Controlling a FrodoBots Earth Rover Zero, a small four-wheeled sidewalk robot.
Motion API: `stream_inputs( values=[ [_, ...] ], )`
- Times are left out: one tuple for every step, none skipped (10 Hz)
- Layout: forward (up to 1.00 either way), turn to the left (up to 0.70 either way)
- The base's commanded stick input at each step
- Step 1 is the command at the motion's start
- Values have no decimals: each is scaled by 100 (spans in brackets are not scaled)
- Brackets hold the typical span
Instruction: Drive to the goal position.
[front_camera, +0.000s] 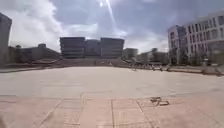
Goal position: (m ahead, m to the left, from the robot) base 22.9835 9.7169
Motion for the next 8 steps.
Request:
stream_inputs(
  values=[
    [70,0],
    [70,1],
    [70,3],
    [70,5],
    [70,7],
    [70,6],
    [70,4],
    [70,2]
  ],
)
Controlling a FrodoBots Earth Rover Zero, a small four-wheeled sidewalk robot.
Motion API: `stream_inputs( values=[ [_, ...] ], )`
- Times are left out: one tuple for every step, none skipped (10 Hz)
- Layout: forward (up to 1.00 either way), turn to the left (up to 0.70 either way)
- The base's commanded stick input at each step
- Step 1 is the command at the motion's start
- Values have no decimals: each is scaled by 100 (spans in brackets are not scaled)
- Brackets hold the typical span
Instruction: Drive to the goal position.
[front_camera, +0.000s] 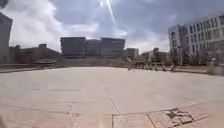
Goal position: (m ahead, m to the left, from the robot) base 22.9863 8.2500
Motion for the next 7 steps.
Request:
stream_inputs(
  values=[
    [70,0],
    [70,0],
    [70,3],
    [70,8],
    [70,10],
    [70,5],
    [70,0]
  ],
)
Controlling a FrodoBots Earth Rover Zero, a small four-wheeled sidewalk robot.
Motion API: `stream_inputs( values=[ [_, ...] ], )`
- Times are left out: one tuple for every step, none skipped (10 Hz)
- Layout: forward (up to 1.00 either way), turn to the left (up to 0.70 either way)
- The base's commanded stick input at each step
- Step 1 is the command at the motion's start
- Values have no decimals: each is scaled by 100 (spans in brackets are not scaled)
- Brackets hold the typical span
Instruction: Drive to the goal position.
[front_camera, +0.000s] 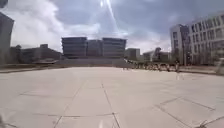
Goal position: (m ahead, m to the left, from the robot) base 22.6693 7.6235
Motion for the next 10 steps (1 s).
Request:
stream_inputs(
  values=[
    [70,0],
    [70,0],
    [70,0],
    [70,0],
    [70,0],
    [70,0],
    [70,0],
    [70,0],
    [70,0],
    [70,0]
  ],
)
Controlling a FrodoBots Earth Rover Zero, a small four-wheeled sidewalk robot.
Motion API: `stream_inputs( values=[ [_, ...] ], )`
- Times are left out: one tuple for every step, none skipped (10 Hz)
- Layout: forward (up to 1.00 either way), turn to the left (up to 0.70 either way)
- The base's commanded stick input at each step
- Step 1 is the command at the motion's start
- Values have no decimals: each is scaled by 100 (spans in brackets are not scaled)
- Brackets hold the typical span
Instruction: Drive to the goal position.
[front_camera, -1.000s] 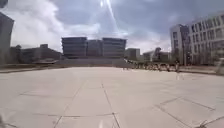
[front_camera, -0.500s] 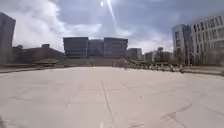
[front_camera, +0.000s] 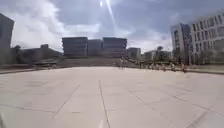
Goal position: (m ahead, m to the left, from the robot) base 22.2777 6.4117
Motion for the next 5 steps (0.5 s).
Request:
stream_inputs(
  values=[
    [70,0],
    [70,0],
    [70,0],
    [70,0],
    [70,0]
  ],
)
